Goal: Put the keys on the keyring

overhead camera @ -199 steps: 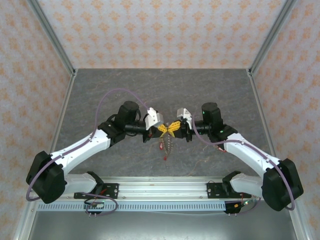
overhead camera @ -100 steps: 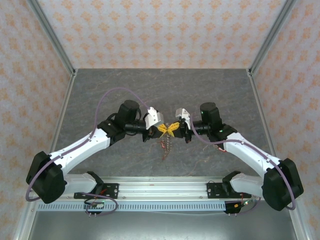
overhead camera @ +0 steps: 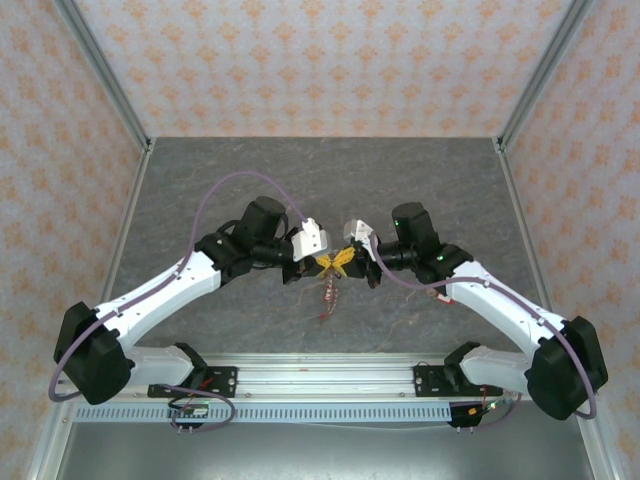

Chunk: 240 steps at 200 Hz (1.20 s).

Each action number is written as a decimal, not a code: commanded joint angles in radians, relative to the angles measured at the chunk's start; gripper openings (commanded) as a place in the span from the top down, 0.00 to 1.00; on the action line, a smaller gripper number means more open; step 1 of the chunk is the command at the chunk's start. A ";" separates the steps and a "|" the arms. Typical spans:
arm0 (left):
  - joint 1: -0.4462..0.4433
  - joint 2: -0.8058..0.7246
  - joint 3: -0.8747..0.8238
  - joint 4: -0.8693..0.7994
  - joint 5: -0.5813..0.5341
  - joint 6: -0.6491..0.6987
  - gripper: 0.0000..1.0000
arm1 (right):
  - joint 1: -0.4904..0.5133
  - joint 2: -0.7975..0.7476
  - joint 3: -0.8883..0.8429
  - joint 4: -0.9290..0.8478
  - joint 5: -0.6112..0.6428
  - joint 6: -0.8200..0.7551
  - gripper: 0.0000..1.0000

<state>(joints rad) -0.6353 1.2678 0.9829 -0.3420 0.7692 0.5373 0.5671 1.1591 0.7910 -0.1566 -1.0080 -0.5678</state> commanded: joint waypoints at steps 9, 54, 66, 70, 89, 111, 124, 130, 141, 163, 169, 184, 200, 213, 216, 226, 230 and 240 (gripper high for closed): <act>-0.009 0.016 0.031 -0.054 -0.033 0.037 0.94 | 0.011 -0.005 0.055 -0.017 0.000 -0.040 1.00; -0.009 0.018 0.032 -0.052 -0.010 0.036 1.00 | 0.015 -0.012 0.058 -0.024 0.012 -0.050 1.00; -0.007 0.010 0.022 -0.014 0.016 0.020 1.00 | 0.015 -0.012 0.050 -0.023 0.017 -0.052 1.00; -0.007 0.006 0.014 0.004 0.026 0.012 1.00 | 0.016 -0.012 0.046 -0.022 0.018 -0.052 1.00; -0.006 -0.009 -0.019 0.104 0.077 -0.040 1.00 | 0.013 -0.013 0.019 -0.001 -0.001 -0.053 0.99; 0.001 -0.021 -0.051 0.205 0.126 -0.097 1.00 | 0.007 -0.009 -0.011 0.032 -0.028 -0.041 0.93; 0.006 -0.029 -0.068 0.257 0.151 -0.126 1.00 | 0.000 -0.009 -0.026 0.054 -0.049 -0.030 0.89; 0.008 -0.033 -0.075 0.277 0.161 -0.138 1.00 | -0.005 -0.010 -0.034 0.071 -0.055 -0.020 0.89; 0.011 -0.039 -0.086 0.305 0.173 -0.150 1.00 | -0.014 -0.009 -0.049 0.101 -0.072 -0.003 0.89; 0.019 -0.050 -0.101 0.346 0.199 -0.174 1.00 | -0.032 -0.010 -0.073 0.165 -0.097 0.032 0.88; 0.019 -0.050 -0.105 0.353 0.205 -0.180 1.00 | -0.037 -0.010 -0.078 0.182 -0.106 0.042 0.88; 0.022 -0.053 -0.111 0.366 0.211 -0.189 1.00 | -0.044 -0.009 -0.084 0.216 -0.121 0.065 0.93; 0.023 -0.056 -0.115 0.360 0.198 -0.186 1.00 | -0.047 -0.008 -0.081 0.225 -0.116 0.076 1.00; 0.023 -0.057 -0.111 0.335 0.170 -0.175 1.00 | -0.049 -0.008 -0.076 0.221 -0.106 0.078 1.00; 0.023 -0.057 -0.107 0.321 0.160 -0.168 0.97 | -0.048 -0.009 -0.074 0.218 -0.102 0.078 1.00; 0.021 -0.053 -0.092 0.263 0.120 -0.137 0.89 | -0.048 -0.010 -0.065 0.202 -0.094 0.076 1.00; 0.021 -0.051 -0.083 0.231 0.103 -0.121 0.87 | -0.049 -0.009 -0.059 0.190 -0.094 0.071 1.00; 0.019 -0.039 -0.060 0.155 0.062 -0.082 0.85 | -0.047 -0.011 -0.044 0.159 -0.090 0.054 1.00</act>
<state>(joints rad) -0.6067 1.2495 0.8639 -0.1051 0.8764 0.3840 0.5201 1.1580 0.7193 -0.0032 -1.0988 -0.5045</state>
